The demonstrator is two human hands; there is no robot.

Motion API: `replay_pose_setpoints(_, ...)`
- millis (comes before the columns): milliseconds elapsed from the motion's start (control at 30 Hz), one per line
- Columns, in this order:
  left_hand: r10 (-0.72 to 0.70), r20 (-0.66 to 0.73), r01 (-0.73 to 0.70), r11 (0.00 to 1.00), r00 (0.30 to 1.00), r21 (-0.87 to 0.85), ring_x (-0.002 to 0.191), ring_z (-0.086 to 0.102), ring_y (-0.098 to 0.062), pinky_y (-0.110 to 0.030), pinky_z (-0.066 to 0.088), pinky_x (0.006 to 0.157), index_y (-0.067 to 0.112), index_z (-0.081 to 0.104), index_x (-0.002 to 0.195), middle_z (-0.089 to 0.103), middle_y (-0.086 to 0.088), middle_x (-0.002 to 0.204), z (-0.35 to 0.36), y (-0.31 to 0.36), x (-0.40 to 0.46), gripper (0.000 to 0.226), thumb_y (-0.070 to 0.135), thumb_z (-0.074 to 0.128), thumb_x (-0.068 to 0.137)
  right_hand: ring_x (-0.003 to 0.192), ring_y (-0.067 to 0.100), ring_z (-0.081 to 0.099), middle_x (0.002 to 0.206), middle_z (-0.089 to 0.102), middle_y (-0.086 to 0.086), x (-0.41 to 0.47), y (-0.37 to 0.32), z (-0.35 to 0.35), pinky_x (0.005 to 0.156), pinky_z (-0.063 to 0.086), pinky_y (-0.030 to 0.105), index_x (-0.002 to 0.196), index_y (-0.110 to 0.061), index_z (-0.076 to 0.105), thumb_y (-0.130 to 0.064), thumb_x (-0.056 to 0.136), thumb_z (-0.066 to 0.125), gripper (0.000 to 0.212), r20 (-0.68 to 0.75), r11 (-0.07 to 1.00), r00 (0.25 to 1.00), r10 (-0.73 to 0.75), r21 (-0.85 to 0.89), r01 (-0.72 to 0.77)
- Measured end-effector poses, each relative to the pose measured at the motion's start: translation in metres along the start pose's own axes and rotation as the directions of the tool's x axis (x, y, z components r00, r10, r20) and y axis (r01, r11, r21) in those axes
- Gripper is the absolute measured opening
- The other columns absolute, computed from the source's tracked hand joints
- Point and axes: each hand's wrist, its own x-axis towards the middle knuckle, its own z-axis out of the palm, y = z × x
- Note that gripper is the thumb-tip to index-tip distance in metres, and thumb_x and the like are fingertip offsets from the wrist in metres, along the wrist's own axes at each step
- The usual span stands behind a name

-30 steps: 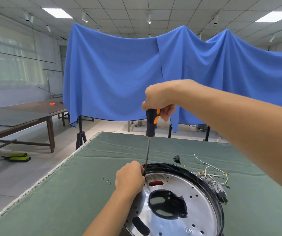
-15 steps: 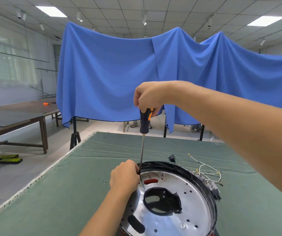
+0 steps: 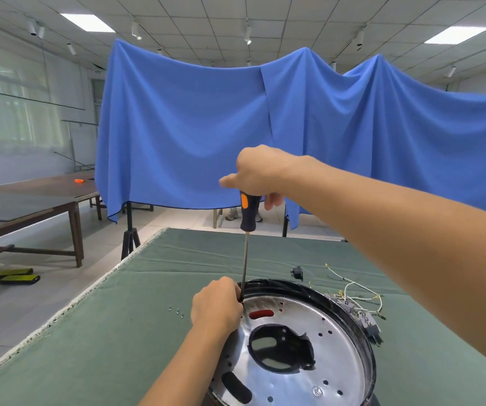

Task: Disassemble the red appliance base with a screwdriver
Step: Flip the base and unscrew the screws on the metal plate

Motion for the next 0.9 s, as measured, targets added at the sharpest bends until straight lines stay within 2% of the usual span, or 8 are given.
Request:
replay_pose_setpoints(133,0.004,-0.004,-0.004,1.0,1.0,-0.003,0.093,0.062,-0.025,-0.029,0.042,0.071,0.025,0.068,0.099,0.068,0.001,0.1,0.0,0.0,0.0,0.03,0.008,0.05,0.081,0.048,0.02,0.051,0.062,0.052,0.007,-0.001,-0.003,-0.002,0.035,0.04,0.021,0.064,-0.012,0.039,-0.007,0.093,0.044,0.029,-0.016,0.992,1.0,-0.003,0.123,0.005)
replay_pose_setpoints(200,0.013,-0.004,-0.013,1.0,1.0,-0.006,0.093,0.062,-0.025,-0.029,0.042,0.072,0.025,0.066,0.099,0.068,0.001,0.1,0.0,0.001,-0.001,0.028,0.009,0.051,0.081,0.048,0.023,0.054,0.053,0.051,0.005,-0.003,-0.004,-0.003,0.04,0.042,0.024,0.062,-0.01,0.038,-0.004,0.092,0.044,0.031,0.028,0.992,1.0,0.0,0.126,-0.004)
replay_pose_setpoints(300,0.02,-0.019,-0.021,0.999,1.0,-0.034,0.095,0.059,-0.024,-0.028,0.039,0.072,0.025,0.061,0.1,0.064,0.003,0.103,0.0,0.0,-0.003,0.027,0.01,0.051,0.08,0.046,0.023,0.051,0.059,0.053,0.006,-0.002,0.005,0.001,0.046,0.038,0.026,0.066,-0.009,0.039,-0.019,0.096,0.038,0.032,-0.058,0.999,0.997,0.046,0.006,-0.045)
replay_pose_setpoints(367,0.027,-0.03,-0.029,0.998,0.999,-0.061,0.094,0.058,-0.023,-0.028,0.037,0.072,0.024,0.058,0.1,0.059,0.003,0.105,-0.001,0.001,-0.004,0.027,0.009,0.049,0.079,0.045,0.02,0.048,0.062,0.053,0.007,-0.001,0.008,0.003,0.045,0.035,0.025,0.067,-0.01,0.039,-0.014,0.094,0.039,0.027,-0.083,0.998,0.995,0.063,-0.021,-0.065)
replay_pose_setpoints(567,0.034,-0.036,-0.036,0.997,0.999,-0.068,0.09,0.055,-0.023,-0.03,0.035,0.072,0.024,0.054,0.097,0.049,0.002,0.105,-0.003,0.002,-0.005,0.017,0.019,0.05,0.081,0.051,0.028,0.059,0.065,0.06,0.011,0.0,0.002,-0.007,0.056,0.049,0.025,0.069,-0.008,0.048,-0.017,0.084,0.048,0.017,0.069,0.998,0.995,0.067,0.015,-0.068)
replay_pose_setpoints(700,0.04,0.004,-0.039,0.999,0.999,-0.026,0.091,0.057,-0.022,-0.03,0.037,0.071,0.026,0.056,0.095,0.056,0.004,0.101,-0.003,0.003,-0.005,0.017,0.026,0.054,0.079,0.044,0.02,0.046,0.061,0.05,0.004,-0.002,0.003,0.001,0.045,0.033,0.023,0.066,-0.012,0.039,-0.013,0.09,0.044,0.025,-0.06,0.987,0.997,0.038,-0.156,-0.047)
replay_pose_setpoints(800,0.042,0.02,-0.042,0.999,0.999,-0.03,0.089,0.059,-0.02,-0.028,0.039,0.069,0.027,0.057,0.093,0.064,0.006,0.094,-0.002,0.002,-0.002,0.016,0.029,0.057,0.077,0.052,0.028,0.055,0.07,0.057,0.013,0.001,0.001,-0.005,0.05,0.043,0.025,0.071,-0.008,0.044,-0.005,0.085,0.042,0.015,0.068,0.998,0.998,0.005,-0.063,-0.001)
replay_pose_setpoints(900,0.042,0.033,-0.041,0.999,0.999,-0.035,0.09,0.06,-0.02,-0.027,0.04,0.069,0.027,0.06,0.094,0.066,0.006,0.093,-0.003,0.0,0.001,0.017,0.032,0.061,0.077,0.06,0.027,0.057,0.073,0.061,0.009,0.0,0.0,-0.005,0.055,0.05,0.028,0.071,-0.01,0.049,-0.015,0.083,0.049,0.013,0.081,0.999,0.997,-0.019,-0.04,0.022)
